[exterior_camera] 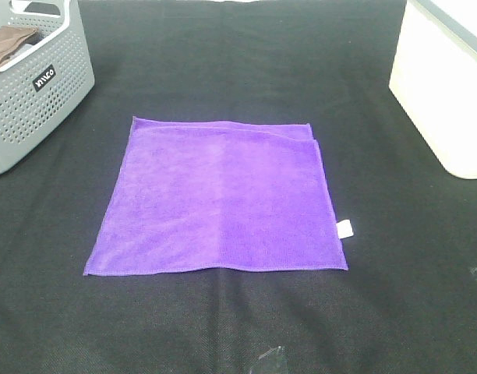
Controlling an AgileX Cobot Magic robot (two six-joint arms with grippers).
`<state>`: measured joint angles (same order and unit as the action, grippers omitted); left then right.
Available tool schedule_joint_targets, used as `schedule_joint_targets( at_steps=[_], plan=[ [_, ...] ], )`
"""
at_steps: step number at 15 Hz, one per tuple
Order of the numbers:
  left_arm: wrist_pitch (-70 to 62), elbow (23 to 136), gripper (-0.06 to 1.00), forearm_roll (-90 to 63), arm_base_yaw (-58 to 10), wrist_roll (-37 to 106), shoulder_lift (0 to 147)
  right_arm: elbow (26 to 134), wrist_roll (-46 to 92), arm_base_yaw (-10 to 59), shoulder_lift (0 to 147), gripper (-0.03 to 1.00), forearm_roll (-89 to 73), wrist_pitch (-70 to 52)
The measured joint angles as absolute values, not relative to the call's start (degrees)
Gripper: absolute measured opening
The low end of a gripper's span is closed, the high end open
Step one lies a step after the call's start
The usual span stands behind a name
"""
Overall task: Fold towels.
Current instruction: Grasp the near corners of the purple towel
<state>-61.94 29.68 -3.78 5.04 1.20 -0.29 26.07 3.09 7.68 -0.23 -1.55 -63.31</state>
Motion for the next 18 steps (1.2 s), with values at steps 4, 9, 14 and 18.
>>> schedule_joint_targets(
  at_steps=[4,9,14,18],
  plan=[
    [-61.9,29.7,0.99,-3.8,5.0,1.2,-0.3,26.1,3.1,7.7,-0.2,0.94,-1.5,-63.3],
    [-61.9,29.7,0.99,-3.8,5.0,1.2,-0.3,26.1,3.1,7.7,-0.2,0.94,-1.5,-63.3],
    [-61.9,29.7,0.99,-3.8,5.0,1.2,-0.3,26.1,3.1,7.7,-0.2,0.94,-1.5,-63.3],
    [-61.9,29.7,0.99,-3.8,5.0,1.2,-0.3,26.1,3.1,7.7,-0.2,0.94,-1.5,-63.3]
  ],
)
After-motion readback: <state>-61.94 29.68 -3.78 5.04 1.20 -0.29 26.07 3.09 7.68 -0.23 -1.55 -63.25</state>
